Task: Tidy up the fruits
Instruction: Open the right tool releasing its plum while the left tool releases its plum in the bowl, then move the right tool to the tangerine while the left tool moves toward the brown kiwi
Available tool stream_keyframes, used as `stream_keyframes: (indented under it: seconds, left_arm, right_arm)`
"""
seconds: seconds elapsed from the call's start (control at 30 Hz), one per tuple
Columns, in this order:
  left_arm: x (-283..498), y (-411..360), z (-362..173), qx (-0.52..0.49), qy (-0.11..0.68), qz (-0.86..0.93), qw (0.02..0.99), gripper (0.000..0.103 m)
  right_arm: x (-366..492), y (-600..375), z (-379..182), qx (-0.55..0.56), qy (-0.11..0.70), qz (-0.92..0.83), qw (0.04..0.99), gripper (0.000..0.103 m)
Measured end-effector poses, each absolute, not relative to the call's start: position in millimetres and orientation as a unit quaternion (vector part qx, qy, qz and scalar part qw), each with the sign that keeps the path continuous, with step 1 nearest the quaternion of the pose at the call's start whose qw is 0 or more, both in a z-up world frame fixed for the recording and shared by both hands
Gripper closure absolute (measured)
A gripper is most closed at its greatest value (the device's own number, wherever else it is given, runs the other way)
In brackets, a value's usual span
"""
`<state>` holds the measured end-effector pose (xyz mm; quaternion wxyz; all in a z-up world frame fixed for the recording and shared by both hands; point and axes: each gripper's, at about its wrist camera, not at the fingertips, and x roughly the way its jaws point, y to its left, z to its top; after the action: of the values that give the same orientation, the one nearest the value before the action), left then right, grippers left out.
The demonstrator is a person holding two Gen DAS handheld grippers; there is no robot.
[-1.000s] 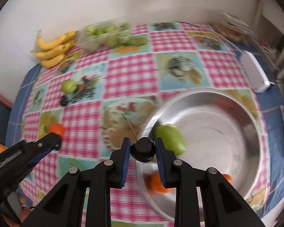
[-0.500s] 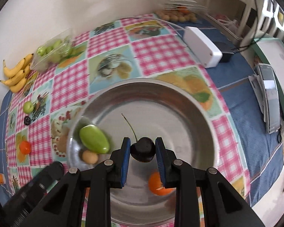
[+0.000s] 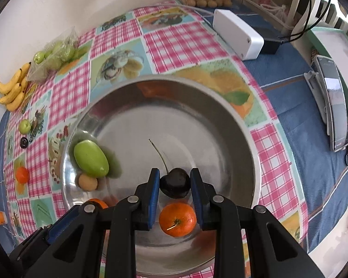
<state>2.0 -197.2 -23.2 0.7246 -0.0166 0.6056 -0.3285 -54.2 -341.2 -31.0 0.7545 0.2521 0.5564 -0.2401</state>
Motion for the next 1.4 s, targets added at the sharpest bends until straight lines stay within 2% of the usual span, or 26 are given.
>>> stream_keyframes:
  seconds: [0.27, 0.33, 0.47, 0.7, 0.73, 0.8, 0.83, 0.87, 0.93, 1.0, 1.07, 1.13, 1.2, 1.4]
  left_arm:
    - [3.9, -197.2, -24.7, -0.018, 0.611, -0.331, 0.719, 0.074]
    - [6.3, -195.5, -25.5, -0.022, 0.616, -0.327, 0.716, 0.071]
    - [11.7, -188.4, -24.3, -0.031, 0.618, -0.320, 0.717, 0.058]
    - [21.0, -176.2, -14.4, -0.036, 0.607, -0.306, 0.732, 0.057]
    - [22.4, -175.0, -13.0, -0.033, 0.604, -0.303, 0.736, 0.055]
    - [26.1, -169.4, -10.5, -0.025, 0.598, -0.288, 0.748, 0.043]
    - [28.3, -166.1, -11.0, -0.024, 0.598, -0.278, 0.752, 0.042]
    - [31.7, -161.2, -12.3, -0.023, 0.599, -0.263, 0.756, 0.040]
    - [36.3, -152.7, -15.0, -0.020, 0.599, -0.241, 0.763, 0.036]
    - [42.2, -142.7, -17.5, -0.014, 0.598, -0.209, 0.774, 0.023]
    - [45.9, -135.0, -20.3, -0.008, 0.594, -0.185, 0.782, 0.014]
    - [48.2, -130.6, -22.9, -0.003, 0.592, -0.171, 0.787, 0.009]
    - [50.4, -126.5, -25.0, -0.001, 0.590, -0.159, 0.792, 0.001]
    - [52.5, -119.4, -27.8, 0.005, 0.584, -0.140, 0.799, 0.000]
  right_arm:
    - [-54.4, -340.0, -30.3, 0.255, 0.556, -0.241, 0.753, 0.075]
    - [-53.7, -340.0, -30.2, 0.256, 0.555, -0.239, 0.754, 0.074]
    - [-53.3, -340.3, -28.5, 0.257, 0.552, -0.239, 0.757, 0.071]
    - [-53.1, -341.6, -23.6, 0.257, 0.543, -0.239, 0.763, 0.069]
    - [-52.5, -341.5, -24.4, 0.256, 0.544, -0.239, 0.763, 0.069]
    - [-51.4, -340.8, -25.7, 0.255, 0.546, -0.238, 0.762, 0.068]
    - [-51.0, -340.4, -26.5, 0.254, 0.547, -0.237, 0.762, 0.063]
    - [-50.3, -339.8, -27.1, 0.252, 0.547, -0.238, 0.762, 0.051]
    - [-49.0, -338.7, -27.5, 0.244, 0.548, -0.236, 0.764, 0.038]
    - [-46.3, -337.1, -27.1, 0.235, 0.549, -0.233, 0.767, 0.038]
    - [-43.7, -336.2, -27.1, 0.226, 0.549, -0.231, 0.771, 0.029]
    - [-41.5, -334.6, -28.5, 0.219, 0.552, -0.229, 0.771, 0.024]
    - [-40.5, -334.0, -29.5, 0.215, 0.554, -0.227, 0.771, 0.024]
    - [-38.9, -333.5, -31.5, 0.207, 0.558, -0.227, 0.771, 0.018]
